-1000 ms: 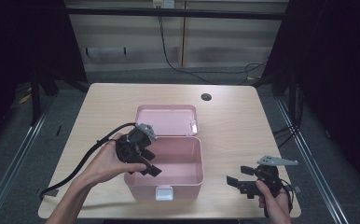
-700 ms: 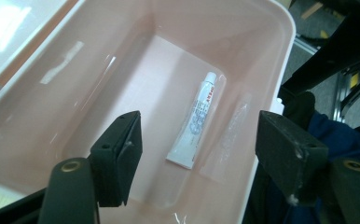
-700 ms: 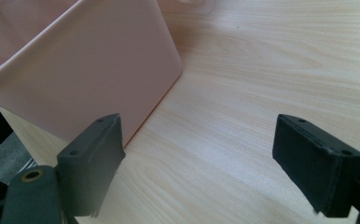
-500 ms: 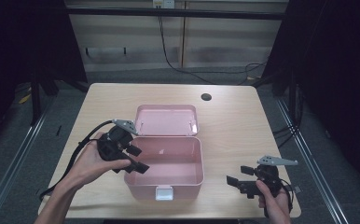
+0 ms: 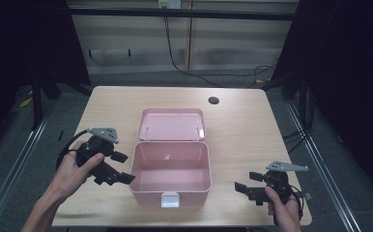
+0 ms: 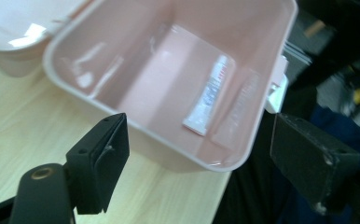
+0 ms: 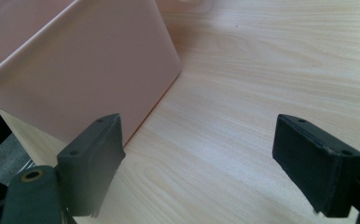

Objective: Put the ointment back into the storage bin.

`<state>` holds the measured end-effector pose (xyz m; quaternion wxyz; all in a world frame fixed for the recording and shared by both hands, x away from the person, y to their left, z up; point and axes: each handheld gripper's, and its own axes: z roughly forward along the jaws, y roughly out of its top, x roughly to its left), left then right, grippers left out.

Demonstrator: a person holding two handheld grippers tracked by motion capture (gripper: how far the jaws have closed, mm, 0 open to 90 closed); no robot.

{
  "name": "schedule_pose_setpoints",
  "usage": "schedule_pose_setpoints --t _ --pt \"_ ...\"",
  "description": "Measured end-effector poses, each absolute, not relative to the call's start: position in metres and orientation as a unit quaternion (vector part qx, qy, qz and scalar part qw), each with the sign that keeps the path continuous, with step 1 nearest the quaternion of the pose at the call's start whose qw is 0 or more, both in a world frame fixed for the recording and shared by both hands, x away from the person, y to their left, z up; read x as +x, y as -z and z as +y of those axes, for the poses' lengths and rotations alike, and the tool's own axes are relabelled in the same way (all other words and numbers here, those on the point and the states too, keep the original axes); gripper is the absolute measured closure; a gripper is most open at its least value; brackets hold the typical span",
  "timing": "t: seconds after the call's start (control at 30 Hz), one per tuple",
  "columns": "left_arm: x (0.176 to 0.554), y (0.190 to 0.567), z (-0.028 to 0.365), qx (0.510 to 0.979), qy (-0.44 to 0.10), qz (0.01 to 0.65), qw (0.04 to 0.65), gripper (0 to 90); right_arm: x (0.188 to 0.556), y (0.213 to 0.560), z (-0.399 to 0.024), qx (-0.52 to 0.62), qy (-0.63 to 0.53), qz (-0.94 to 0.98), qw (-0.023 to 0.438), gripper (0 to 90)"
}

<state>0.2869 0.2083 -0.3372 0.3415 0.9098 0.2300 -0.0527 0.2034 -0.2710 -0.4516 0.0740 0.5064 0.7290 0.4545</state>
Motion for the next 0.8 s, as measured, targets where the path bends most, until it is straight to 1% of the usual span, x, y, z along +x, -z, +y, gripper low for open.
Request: schedule_pose_setpoints --t 0.03,0.1,0.2,0.3,0.43,0.57,0.63,0.7,0.77,0.8 --pt "0.285 0.337 0.212 0.908 0.041 0.234 0.345 19.6 0.203 0.452 -0.271 0.506 -0.455 0.729 0.075 15.8" --pt "0.282 0.341 0.219 0.902 0.044 0.24 0.356 19.7 0.204 0.452 -0.271 0.506 -0.455 0.729 0.075 15.8" --pt "0.278 0.349 0.229 0.904 0.035 0.246 0.349 19.4 0.203 0.452 -0.271 0.507 -0.453 0.729 0.075 15.9" --pt "0.274 0.359 0.239 0.9 0.024 0.252 0.354 19.0 0.203 0.451 -0.271 0.506 -0.454 0.729 0.075 15.9" --pt "0.27 0.371 0.253 0.889 0.004 0.264 0.373 18.9 0.203 0.452 -0.271 0.508 -0.453 0.729 0.077 15.9" --pt "0.267 0.383 0.264 0.88 0.0 0.283 0.382 18.6 0.204 0.452 -0.271 0.508 -0.451 0.73 0.077 15.9" --pt "0.267 0.39 0.268 0.877 0.009 0.293 0.381 17.2 0.203 0.452 -0.271 0.509 -0.45 0.73 0.077 15.9" --pt "0.264 0.396 0.271 0.872 -0.002 0.302 0.385 16.8 0.203 0.453 -0.27 0.511 -0.451 0.728 0.076 15.9" --pt "0.263 0.403 0.274 0.867 0.002 0.308 0.392 16.8 0.204 0.455 -0.269 0.511 -0.451 0.728 0.073 15.8" --pt "0.262 0.405 0.274 0.866 -0.007 0.312 0.391 16.8 0.204 0.455 -0.269 0.511 -0.451 0.728 0.076 15.8"
